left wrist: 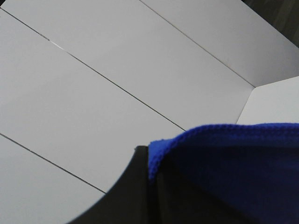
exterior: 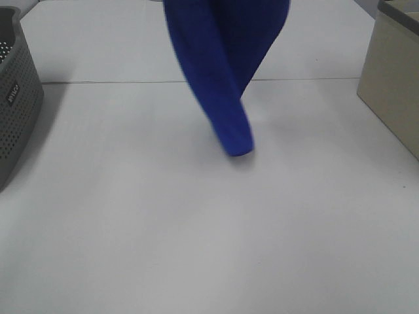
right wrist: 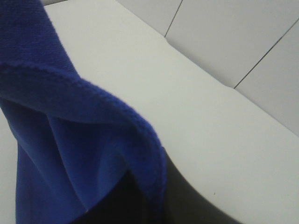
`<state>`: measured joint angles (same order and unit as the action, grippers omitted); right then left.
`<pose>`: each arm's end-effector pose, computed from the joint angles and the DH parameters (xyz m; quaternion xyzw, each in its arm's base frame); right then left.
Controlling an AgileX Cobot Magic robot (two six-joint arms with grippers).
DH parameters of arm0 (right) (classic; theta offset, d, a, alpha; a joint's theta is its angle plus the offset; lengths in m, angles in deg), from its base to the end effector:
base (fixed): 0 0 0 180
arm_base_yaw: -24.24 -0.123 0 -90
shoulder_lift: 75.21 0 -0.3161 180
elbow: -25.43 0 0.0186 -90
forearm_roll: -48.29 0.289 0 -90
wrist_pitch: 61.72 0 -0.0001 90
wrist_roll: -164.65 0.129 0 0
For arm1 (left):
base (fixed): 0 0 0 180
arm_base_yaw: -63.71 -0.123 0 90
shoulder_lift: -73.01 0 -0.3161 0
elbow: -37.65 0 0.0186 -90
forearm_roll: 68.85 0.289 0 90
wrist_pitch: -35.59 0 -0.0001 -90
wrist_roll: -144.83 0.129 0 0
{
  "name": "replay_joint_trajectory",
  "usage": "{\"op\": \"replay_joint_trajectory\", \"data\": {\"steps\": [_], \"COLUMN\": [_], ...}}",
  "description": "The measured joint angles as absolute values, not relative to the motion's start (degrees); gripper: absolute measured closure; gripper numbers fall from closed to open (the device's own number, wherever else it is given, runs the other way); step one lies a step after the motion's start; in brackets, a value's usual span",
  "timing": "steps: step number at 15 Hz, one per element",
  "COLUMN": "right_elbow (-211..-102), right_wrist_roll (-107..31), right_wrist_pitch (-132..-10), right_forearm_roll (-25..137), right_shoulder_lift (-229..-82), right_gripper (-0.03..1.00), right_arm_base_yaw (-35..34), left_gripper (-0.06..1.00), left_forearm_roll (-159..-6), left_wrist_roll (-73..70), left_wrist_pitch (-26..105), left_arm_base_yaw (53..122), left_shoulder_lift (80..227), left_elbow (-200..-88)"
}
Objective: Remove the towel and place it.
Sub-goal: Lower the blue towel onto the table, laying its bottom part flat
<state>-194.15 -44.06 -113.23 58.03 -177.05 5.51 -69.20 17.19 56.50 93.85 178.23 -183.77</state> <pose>0.4011 0.1540 0.5326 -0.3284 0.7672 0.0369 0.5496 0.3999 -0.2325 0.5841 0.4434 0.5073 0.1396 0.7257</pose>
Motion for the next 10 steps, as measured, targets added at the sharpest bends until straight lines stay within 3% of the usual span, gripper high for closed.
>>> {"op": "replay_joint_trajectory", "data": {"steps": [4, 10], "right_elbow": [-194.15, -194.15], "right_wrist_roll": [-43.6, -42.62], "right_wrist_pitch": [-106.52, -95.46], "right_forearm_roll": [56.31, 53.79], "right_shoulder_lift": [-177.05, -177.74], "right_gripper": [0.95, 0.95], "right_arm_base_yaw": [5.51, 5.51], "left_gripper": [0.94, 0.94], "left_forearm_roll": [-67.76, -68.85], "left_wrist_roll": [17.14, 15.82], "left_wrist_pitch": [55.35, 52.37], "left_arm_base_yaw": [93.62, 87.89], "left_shoulder_lift": [178.29, 178.75], "left_elbow": [-183.77, -183.77]}}
